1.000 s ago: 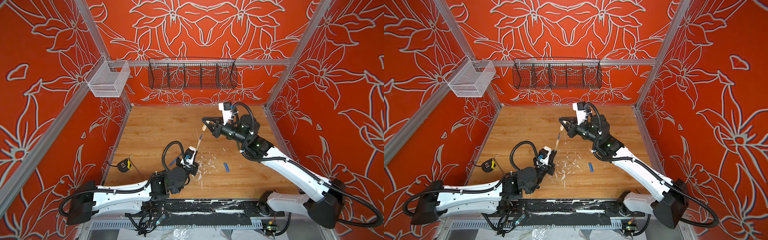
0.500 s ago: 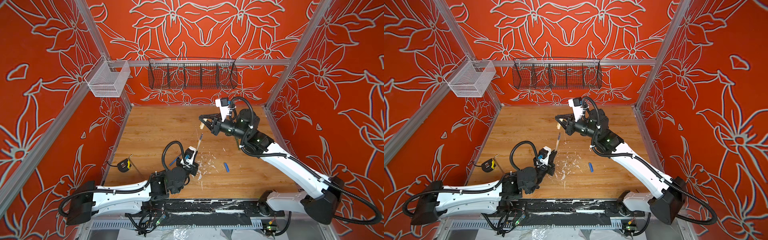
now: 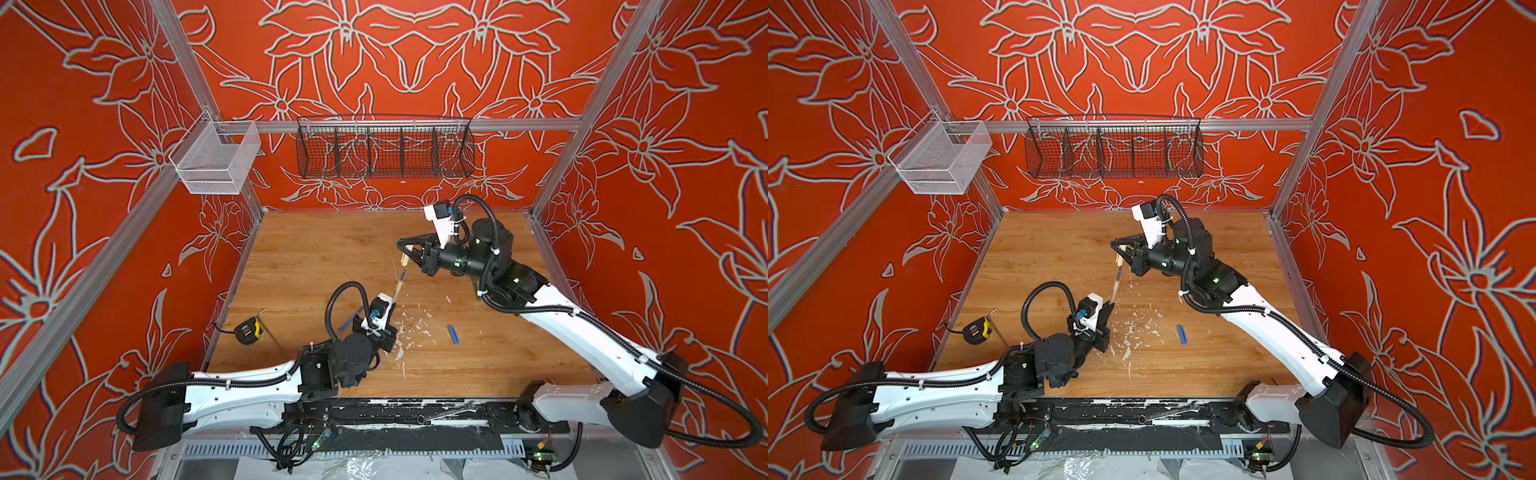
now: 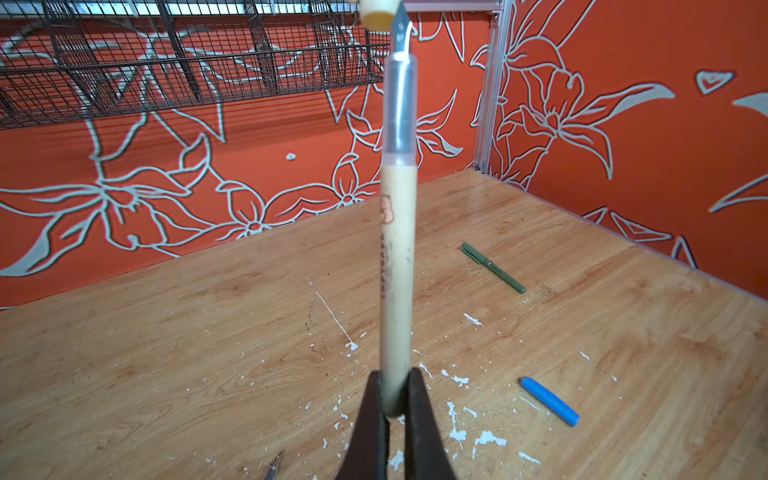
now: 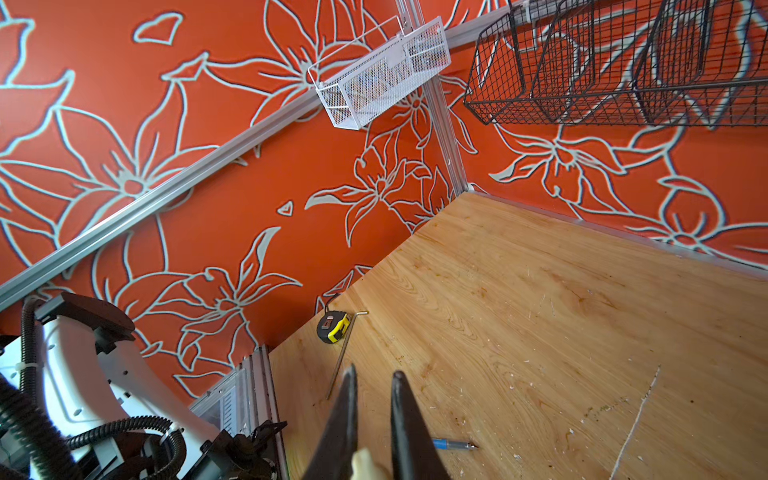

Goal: Insert the pens into the pen caps
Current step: 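Lower the beige cap onto the upright pen nib with the right gripper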

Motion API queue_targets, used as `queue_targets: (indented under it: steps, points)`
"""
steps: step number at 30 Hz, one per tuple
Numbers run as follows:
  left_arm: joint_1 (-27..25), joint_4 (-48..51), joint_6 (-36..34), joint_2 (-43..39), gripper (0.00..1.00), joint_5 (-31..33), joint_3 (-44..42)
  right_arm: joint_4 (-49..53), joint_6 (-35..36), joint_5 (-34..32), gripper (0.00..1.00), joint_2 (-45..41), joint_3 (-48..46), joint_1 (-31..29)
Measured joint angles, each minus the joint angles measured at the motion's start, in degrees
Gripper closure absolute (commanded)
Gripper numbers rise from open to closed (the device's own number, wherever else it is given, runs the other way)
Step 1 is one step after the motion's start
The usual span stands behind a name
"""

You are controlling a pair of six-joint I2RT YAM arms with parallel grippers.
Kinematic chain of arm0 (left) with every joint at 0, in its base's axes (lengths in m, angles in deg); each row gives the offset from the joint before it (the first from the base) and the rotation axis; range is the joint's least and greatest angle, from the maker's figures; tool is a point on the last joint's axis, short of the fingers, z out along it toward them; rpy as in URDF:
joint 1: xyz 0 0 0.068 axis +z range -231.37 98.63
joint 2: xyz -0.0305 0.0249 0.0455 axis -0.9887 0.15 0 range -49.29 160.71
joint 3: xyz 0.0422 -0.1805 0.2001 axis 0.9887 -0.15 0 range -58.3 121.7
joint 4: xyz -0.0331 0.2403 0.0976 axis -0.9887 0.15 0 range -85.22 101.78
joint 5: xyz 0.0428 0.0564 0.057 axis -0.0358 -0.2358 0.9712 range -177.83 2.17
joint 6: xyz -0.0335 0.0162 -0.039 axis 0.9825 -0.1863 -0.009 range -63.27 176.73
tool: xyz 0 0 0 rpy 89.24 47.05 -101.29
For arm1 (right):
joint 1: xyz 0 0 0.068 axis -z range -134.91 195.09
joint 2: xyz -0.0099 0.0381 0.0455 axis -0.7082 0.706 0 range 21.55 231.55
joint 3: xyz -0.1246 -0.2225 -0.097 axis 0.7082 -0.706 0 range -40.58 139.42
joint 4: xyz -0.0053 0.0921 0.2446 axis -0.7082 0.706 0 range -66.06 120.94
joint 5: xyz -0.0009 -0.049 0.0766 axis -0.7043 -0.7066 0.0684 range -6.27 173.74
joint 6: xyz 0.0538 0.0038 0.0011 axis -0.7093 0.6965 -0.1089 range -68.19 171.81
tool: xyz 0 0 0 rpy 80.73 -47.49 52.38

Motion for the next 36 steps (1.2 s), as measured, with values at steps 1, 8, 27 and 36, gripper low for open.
queue_targets:
  steps: [1,8,27,36]
  points:
    - [0.00,0.04,0.09,-0.11,1.00,-0.07,0.00,0.28,0.20,-0.04,0.96,-0.02,0.07,0.00]
    - [0.02,0.07,0.50,-0.59,1.00,-0.26,0.00,1.03,1.03,-0.96,0.96,-1.68,0.11,0.00]
    - [0.13,0.31,0.68,-0.59,1.00,-0.76,0.00,0.33,0.66,-0.31,0.96,-1.99,0.15,0.00]
    - [1.51,0.57,0.85,-0.85,1.00,-1.07,0.00,0.17,-0.33,0.02,0.96,-1.18,0.13,0.00]
